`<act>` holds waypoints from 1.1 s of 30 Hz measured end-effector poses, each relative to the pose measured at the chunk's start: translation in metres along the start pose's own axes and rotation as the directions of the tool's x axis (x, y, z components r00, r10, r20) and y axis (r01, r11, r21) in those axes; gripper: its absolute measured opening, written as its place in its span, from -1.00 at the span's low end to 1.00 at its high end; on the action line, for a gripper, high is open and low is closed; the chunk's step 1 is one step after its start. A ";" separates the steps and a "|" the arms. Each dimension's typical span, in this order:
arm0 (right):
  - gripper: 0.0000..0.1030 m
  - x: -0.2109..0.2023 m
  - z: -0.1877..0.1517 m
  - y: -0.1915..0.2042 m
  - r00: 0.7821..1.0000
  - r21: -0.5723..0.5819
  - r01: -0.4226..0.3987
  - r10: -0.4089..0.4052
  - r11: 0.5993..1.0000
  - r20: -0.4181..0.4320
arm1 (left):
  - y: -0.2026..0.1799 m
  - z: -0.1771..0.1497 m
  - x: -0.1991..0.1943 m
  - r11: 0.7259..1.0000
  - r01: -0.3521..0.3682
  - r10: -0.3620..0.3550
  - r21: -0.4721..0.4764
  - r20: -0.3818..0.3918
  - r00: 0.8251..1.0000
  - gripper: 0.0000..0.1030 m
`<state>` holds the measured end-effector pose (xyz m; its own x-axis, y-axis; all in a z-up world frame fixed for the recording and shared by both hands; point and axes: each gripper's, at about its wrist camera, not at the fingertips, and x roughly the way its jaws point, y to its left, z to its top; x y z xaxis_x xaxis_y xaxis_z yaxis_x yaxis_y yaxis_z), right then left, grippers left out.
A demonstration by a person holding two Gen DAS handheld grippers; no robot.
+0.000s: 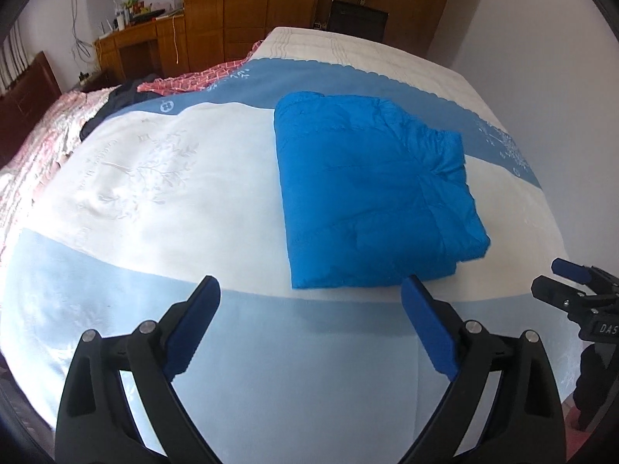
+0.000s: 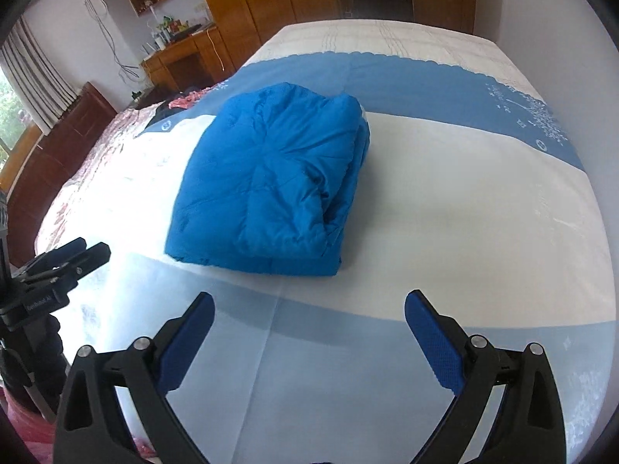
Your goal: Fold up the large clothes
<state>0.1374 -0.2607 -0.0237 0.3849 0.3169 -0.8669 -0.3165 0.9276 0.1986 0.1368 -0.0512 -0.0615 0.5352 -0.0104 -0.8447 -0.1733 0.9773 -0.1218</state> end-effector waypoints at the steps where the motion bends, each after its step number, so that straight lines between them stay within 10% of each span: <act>1: 0.92 -0.006 -0.002 0.002 1.000 0.000 -0.006 0.006 1.000 0.005 | -0.004 -0.002 -0.003 1.000 0.001 -0.001 0.009 -0.006 1.000 0.82; 33: 0.92 -0.055 -0.025 0.021 0.990 -0.049 0.129 -0.126 0.990 0.065 | -0.020 -0.034 -0.053 0.996 -0.028 0.028 0.079 0.002 1.000 0.84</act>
<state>0.0881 -0.2637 0.0166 0.4772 0.2099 -0.8534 -0.3062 0.9499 0.0624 0.0836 -0.0771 -0.0316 0.5320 0.0170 -0.8466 -0.1220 0.9909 -0.0568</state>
